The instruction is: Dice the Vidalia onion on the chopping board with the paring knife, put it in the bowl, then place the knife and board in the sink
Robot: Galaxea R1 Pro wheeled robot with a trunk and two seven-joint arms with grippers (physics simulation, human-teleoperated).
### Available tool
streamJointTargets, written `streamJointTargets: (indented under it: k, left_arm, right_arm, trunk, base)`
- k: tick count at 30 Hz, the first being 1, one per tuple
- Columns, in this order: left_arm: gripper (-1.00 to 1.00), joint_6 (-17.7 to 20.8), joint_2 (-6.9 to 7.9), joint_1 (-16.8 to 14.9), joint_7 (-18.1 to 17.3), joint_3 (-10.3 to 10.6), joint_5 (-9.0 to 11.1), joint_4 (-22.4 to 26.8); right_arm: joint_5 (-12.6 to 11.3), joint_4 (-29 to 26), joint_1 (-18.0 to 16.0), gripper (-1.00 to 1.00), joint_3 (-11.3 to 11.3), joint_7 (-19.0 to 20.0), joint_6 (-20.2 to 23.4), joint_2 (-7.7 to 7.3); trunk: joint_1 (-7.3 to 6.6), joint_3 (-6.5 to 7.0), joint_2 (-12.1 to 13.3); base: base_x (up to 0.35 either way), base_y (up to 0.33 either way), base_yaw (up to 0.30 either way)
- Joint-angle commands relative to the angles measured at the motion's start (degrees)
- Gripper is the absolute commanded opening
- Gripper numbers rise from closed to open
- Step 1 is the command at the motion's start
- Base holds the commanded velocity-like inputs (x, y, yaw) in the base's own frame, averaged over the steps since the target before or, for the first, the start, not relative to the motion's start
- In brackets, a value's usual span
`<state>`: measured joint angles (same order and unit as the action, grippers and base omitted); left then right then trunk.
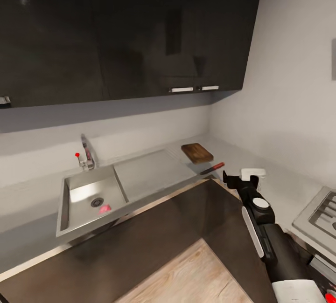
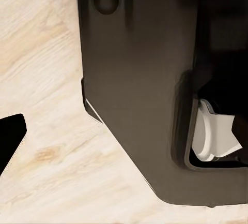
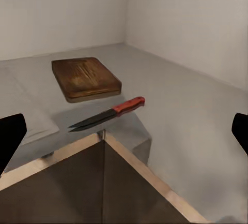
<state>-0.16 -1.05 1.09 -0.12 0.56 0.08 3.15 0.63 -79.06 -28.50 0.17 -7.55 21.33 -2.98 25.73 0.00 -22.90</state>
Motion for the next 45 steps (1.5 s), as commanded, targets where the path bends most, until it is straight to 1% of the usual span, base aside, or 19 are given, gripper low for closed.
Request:
streamJointTargets:
  k: [1, 8, 9, 11, 13, 17, 22, 35, 45]
  left_arm:
    - [1.00, 0.0, 0.00, 0.0, 0.0, 0.1, 0.0, 0.1]
    - [1.00, 0.0, 0.00, 0.0, 0.0, 0.1, 0.0, 0.1]
    - [1.00, 0.0, 0.00, 0.0, 0.0, 0.1, 0.0, 0.1]
    - [1.00, 0.0, 0.00, 0.0, 0.0, 0.1, 0.0, 0.1]
    - [1.00, 0.0, 0.00, 0.0, 0.0, 0.1, 0.0, 0.1]
    - [1.00, 0.0, 0.00, 0.0, 0.0, 0.1, 0.0, 0.1]
    - [1.00, 0.0, 0.02, 0.0, 0.0, 0.0, 0.0, 0.1]
    - [1.00, 0.0, 0.10, 0.0, 0.0, 0.1, 0.0, 0.1]
    - [1.00, 0.0, 0.17, 0.0, 0.0, 0.1, 0.0, 0.1]
  right_arm:
    - [0.0, -0.1, -0.9, 1.00, 0.1, -0.2, 1.5, -0.04]
    - [0.0, 0.0, -3.7, 1.00, 0.0, -0.2, 4.4, -0.01]
    - [-0.1, 0.0, -4.1, 1.00, 0.0, -0.1, 5.4, -0.03]
    - [-0.1, 0.0, -5.0, 1.00, 0.0, -0.2, 8.9, -0.02]
    - [-0.2, 0.0, -5.5, 1.00, 0.0, -0.2, 10.8, -0.01]
    - [-0.2, 0.0, -6.9, 1.00, -0.1, -0.2, 13.1, -0.01]
    - [-0.3, 0.0, -7.4, 1.00, 0.0, -0.1, 13.6, -0.01]
    - [-0.6, 0.0, -7.2, 1.00, 0.3, 0.0, 13.7, 0.16]
    - [-0.5, 0.1, -7.1, 1.00, 0.3, 0.1, 13.7, 0.16]
  trunk:
    - [0.05, 0.00, 0.0]
    - [0.05, 0.00, 0.0]
    - [0.05, 0.00, 0.0]
    - [0.05, 0.00, 0.0]
    - [0.05, 0.00, 0.0]
    - [0.05, 0.00, 0.0]
    - [0.05, 0.00, 0.0]
    - [0.05, 0.00, 0.0]
    - [0.05, 0.00, 0.0]
  base:
    - [0.341, 0.000, 0.000]
    - [0.341, -0.034, 0.000]
    - [0.342, -0.075, 0.000]
    - [0.342, -0.098, 0.000]
    - [0.340, -0.114, 0.000]
    - [0.317, -0.167, 0.000]
    - [0.290, -0.208, 0.000]
    - [0.267, -0.161, 0.000]
    - [0.241, -0.013, 0.000]
